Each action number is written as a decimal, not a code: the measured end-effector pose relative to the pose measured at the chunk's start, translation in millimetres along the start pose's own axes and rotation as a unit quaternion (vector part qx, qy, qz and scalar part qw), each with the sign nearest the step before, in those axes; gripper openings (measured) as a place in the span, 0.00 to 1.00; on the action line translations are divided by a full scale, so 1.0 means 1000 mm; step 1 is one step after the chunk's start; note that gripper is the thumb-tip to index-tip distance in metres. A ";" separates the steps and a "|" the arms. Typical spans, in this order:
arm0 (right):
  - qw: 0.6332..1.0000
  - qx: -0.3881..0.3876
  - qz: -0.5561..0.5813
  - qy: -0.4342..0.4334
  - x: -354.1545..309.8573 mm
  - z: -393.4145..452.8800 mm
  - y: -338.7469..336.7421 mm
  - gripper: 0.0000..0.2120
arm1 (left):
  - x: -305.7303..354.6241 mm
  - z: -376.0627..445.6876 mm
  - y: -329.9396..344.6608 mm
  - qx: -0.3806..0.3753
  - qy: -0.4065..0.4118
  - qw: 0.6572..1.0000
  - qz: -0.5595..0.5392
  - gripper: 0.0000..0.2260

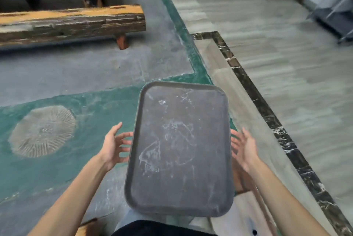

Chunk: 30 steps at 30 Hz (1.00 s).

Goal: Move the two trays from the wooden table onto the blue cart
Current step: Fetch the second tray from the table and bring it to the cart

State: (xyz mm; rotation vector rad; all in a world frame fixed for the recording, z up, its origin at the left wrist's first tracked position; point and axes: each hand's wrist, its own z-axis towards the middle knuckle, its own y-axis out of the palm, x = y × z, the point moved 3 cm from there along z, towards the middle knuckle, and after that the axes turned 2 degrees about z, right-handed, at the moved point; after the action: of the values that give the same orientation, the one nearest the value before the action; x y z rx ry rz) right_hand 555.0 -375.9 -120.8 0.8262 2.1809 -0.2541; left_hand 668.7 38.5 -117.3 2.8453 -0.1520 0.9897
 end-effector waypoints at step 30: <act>0.875 0.320 0.352 -0.092 -0.112 0.067 -0.350 0.21 | 0.166 0.162 0.619 -0.328 0.013 0.869 0.372 0.27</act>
State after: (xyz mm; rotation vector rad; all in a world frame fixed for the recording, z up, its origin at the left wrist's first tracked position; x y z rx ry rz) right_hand 428.0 -727.2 -113.0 1.8147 1.4731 -0.6614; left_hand 813.7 -606.0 -87.4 2.1170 -1.3672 0.8292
